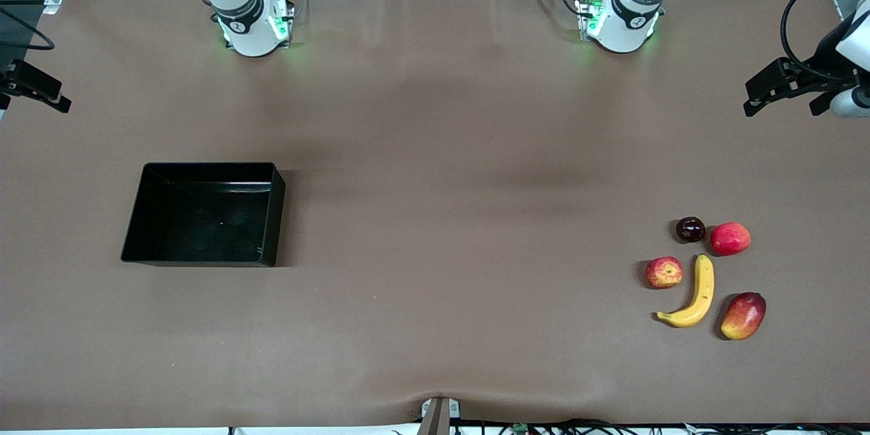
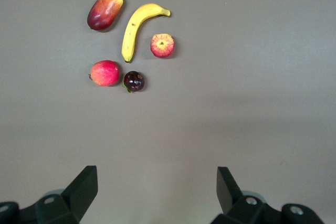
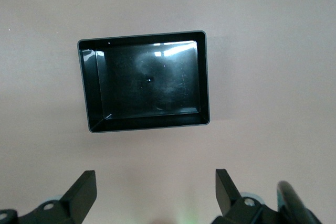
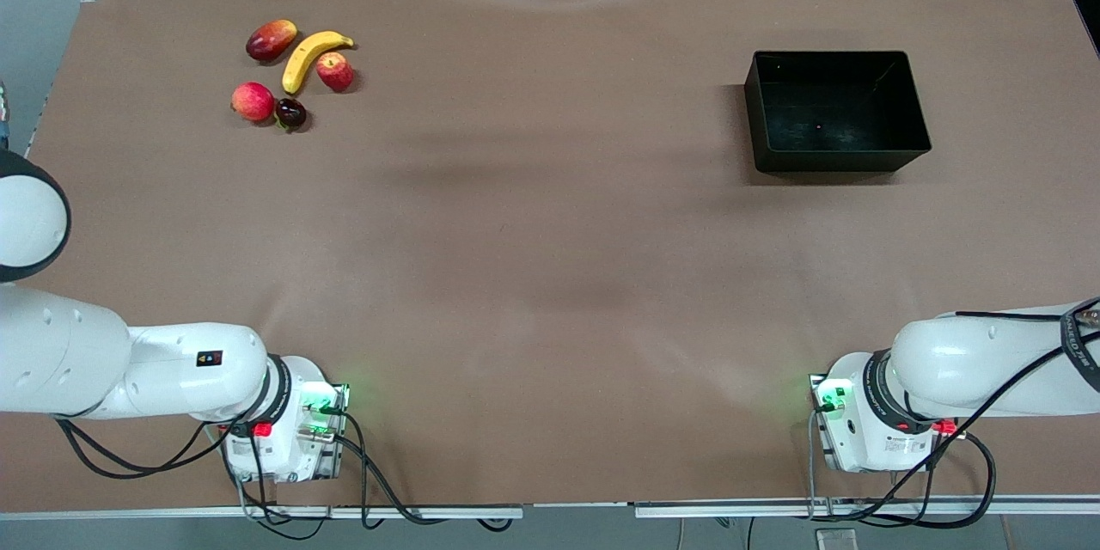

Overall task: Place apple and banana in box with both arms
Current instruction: 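Move the left gripper toward the small red apple beside the banana, then grasp the red apple with the left gripper while the right gripper reaches the box, then slide the black box toward the table middle with the right gripper, then lower the apple into the box with the left gripper while the right gripper withdraws, then move the left gripper back over the yellow banana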

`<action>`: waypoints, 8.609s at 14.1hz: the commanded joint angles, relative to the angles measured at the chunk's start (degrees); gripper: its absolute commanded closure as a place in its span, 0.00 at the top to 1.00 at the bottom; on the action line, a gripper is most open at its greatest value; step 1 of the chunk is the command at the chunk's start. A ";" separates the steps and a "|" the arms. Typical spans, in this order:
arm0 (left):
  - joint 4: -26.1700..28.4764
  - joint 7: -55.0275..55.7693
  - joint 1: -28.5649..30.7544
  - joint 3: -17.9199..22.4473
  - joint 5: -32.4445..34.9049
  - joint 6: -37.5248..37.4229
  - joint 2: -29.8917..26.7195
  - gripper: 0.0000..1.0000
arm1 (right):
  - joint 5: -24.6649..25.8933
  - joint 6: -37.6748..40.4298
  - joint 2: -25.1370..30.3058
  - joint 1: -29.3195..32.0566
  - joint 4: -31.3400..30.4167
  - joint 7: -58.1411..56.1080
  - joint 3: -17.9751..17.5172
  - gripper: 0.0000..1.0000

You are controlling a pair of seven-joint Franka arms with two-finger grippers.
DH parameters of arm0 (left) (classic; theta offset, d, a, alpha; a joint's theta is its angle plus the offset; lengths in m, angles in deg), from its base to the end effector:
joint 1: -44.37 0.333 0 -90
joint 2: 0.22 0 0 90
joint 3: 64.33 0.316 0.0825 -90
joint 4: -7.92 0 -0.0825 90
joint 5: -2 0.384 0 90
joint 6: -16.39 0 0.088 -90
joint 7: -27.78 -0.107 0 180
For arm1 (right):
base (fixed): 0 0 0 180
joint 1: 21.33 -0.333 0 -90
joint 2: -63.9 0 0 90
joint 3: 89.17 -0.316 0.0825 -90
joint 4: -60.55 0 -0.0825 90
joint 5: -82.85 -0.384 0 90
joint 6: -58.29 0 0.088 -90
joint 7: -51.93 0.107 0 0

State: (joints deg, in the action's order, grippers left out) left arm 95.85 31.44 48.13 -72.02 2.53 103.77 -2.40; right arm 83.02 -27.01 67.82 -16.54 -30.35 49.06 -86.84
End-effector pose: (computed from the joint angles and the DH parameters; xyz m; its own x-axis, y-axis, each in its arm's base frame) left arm 0.5371 -0.0375 0.6580 0.9996 -0.0043 0.0290 -0.0040 -0.9999 -0.0125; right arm 0.5205 -0.0662 0.6470 0.9968 -0.0741 -0.0293 -0.0742 -0.9972 -0.0013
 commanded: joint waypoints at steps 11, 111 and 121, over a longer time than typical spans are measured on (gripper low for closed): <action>-2.07 -0.59 0.46 0.04 -0.01 2.25 8.05 1.00 | -0.87 1.44 -2.16 2.24 2.04 -0.12 -0.57 1.00; -0.13 42.04 -18.52 -16.83 14.41 31.71 42.89 1.00 | -6.15 1.70 -20.91 -9.46 17.88 8.61 2.24 1.00; -6.73 24.60 -3.34 -15.51 14.58 23.00 34.44 1.00 | 2.03 0.57 -0.58 -4.71 -0.69 7.80 2.24 1.00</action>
State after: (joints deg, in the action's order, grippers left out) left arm 88.99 61.59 41.36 -87.16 16.14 127.35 31.84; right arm 84.04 -25.33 64.35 -24.10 -28.30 57.44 -83.58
